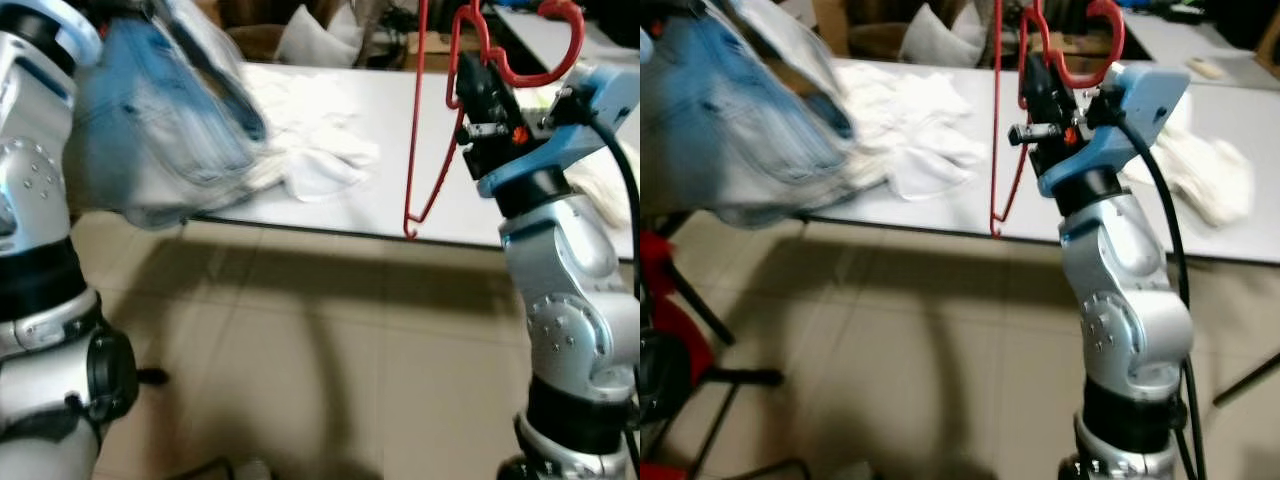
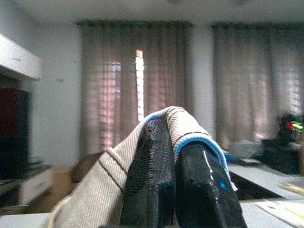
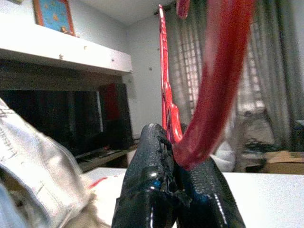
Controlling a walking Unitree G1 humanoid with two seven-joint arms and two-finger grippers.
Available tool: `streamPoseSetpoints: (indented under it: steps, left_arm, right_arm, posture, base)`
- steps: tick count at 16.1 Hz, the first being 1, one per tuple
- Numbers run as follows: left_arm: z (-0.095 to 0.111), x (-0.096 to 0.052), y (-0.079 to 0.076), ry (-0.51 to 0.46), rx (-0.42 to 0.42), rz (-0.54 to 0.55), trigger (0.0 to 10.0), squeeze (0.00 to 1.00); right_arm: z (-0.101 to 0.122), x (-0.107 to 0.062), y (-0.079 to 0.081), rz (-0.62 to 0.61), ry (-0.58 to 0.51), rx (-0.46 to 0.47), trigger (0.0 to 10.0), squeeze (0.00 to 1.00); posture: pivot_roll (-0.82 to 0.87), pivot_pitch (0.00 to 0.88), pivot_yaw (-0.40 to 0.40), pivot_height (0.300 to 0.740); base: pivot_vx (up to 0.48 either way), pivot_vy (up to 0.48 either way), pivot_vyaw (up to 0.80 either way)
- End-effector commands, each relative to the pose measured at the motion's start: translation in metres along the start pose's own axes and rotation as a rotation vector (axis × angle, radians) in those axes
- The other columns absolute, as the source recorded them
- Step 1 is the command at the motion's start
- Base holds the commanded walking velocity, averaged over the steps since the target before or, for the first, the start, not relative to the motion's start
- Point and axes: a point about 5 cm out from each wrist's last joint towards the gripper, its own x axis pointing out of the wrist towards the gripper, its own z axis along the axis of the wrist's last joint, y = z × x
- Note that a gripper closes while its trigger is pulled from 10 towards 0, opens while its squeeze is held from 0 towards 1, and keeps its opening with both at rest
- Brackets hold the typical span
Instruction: Hang hanger
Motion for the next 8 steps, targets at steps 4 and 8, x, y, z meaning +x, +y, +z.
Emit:
streamPoseSetpoints:
  steps: [4, 8]
  left_arm:
    - [0.002, -0.012, -0.021, 0.058, -0.043, -0.203, 10.0, 0.0]
    - [-0.066, -0.066, -0.038, 0.491, -0.016, -0.42, 0.0, 0.0]
  right_arm:
    - [-0.011, -0.012, 0.007, 0.12, 0.101, 0.071, 10.0, 0.0]
    - [-0.036, -0.045, 0.003, 0.242, 0.292, 0.091, 10.0, 0.0]
  posture:
    - [0.03, 0.0, 0.029, 0.74]
    - [0.02, 0.0, 0.032, 0.74]
  base:
    - [0.0, -0.186, 0.0]
    - [0.0, 0.0, 0.0]
